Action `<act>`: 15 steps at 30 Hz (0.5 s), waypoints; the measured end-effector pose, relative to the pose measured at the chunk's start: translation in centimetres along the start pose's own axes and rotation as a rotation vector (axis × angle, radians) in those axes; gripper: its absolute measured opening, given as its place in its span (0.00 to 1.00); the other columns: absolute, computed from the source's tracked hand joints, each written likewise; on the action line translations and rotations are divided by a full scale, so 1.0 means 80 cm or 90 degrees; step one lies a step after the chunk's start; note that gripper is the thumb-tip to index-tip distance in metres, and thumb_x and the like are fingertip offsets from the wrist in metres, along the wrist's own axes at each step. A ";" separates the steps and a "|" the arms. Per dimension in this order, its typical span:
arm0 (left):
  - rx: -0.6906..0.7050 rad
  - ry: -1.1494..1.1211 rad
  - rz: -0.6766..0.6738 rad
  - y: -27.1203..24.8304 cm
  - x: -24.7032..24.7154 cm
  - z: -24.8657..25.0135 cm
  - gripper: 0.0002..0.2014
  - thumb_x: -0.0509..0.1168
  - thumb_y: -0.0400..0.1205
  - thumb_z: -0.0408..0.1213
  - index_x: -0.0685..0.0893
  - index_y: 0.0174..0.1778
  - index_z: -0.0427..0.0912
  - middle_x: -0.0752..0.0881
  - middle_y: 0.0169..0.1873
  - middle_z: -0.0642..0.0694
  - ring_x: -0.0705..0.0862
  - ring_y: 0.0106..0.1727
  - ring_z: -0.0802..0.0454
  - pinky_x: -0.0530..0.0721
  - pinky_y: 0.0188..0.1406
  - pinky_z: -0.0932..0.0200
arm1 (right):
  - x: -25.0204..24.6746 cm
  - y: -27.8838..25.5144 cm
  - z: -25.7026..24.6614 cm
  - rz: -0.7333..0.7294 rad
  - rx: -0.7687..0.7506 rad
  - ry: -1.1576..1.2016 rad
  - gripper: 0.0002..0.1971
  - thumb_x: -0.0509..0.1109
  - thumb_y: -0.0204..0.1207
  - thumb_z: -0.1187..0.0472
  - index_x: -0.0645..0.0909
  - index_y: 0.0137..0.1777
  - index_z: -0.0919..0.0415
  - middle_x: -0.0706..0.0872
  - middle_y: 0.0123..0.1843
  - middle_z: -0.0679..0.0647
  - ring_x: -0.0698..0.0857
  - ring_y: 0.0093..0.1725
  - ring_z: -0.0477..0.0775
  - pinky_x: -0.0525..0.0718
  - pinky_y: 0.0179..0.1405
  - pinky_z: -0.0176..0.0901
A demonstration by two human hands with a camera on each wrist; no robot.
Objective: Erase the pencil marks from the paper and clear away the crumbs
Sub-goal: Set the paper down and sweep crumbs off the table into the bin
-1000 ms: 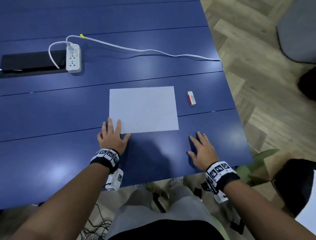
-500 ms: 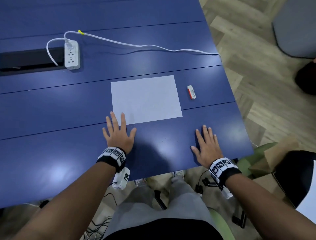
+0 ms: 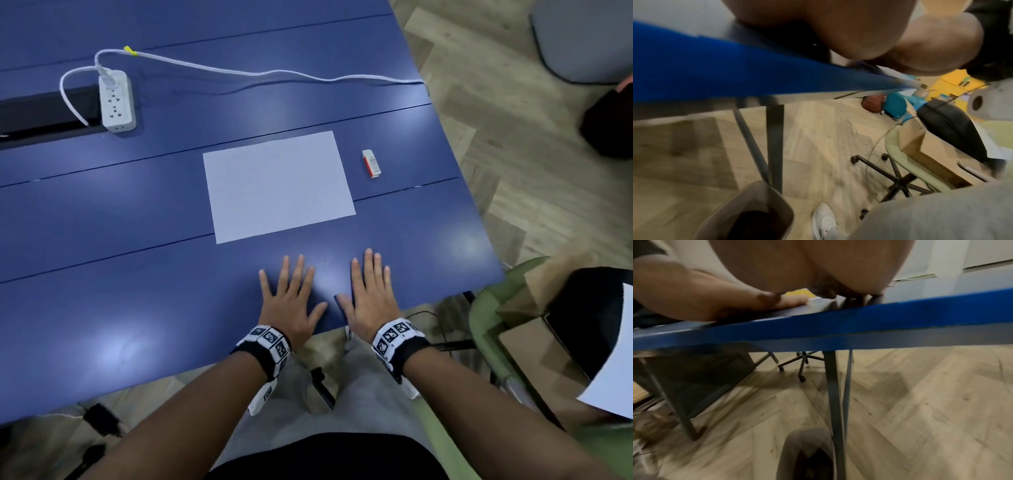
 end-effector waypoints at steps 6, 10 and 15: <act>0.111 -0.058 -0.007 0.008 -0.018 0.047 0.36 0.38 0.87 0.55 0.47 0.90 0.42 0.40 0.89 0.46 0.33 0.88 0.47 0.39 0.83 0.26 | -0.010 -0.019 0.004 0.052 -0.085 0.106 0.35 0.46 0.84 0.45 0.50 0.85 0.66 0.47 0.87 0.61 0.44 0.86 0.60 0.49 0.84 0.59; -0.157 -0.176 0.144 -0.021 -0.037 -0.022 0.37 0.46 0.86 0.58 0.48 0.90 0.43 0.43 0.90 0.46 0.36 0.89 0.46 0.34 0.83 0.33 | -0.033 -0.022 0.071 0.134 0.036 0.107 0.37 0.48 0.82 0.45 0.53 0.85 0.67 0.49 0.87 0.63 0.46 0.86 0.62 0.45 0.84 0.58; -0.346 -0.126 0.009 -0.081 -0.002 -0.061 0.49 0.37 0.80 0.72 0.53 0.89 0.39 0.45 0.90 0.42 0.40 0.89 0.37 0.46 0.80 0.19 | -0.017 -0.017 0.108 0.060 0.091 -0.006 0.39 0.46 0.81 0.40 0.55 0.84 0.68 0.50 0.87 0.65 0.49 0.85 0.67 0.56 0.81 0.68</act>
Point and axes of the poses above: each hand's wrist, its own y-axis towards the middle knuckle, its own x-axis out of the palm, z = x × y, the point moved 3 cm from there along y, towards the middle knuckle
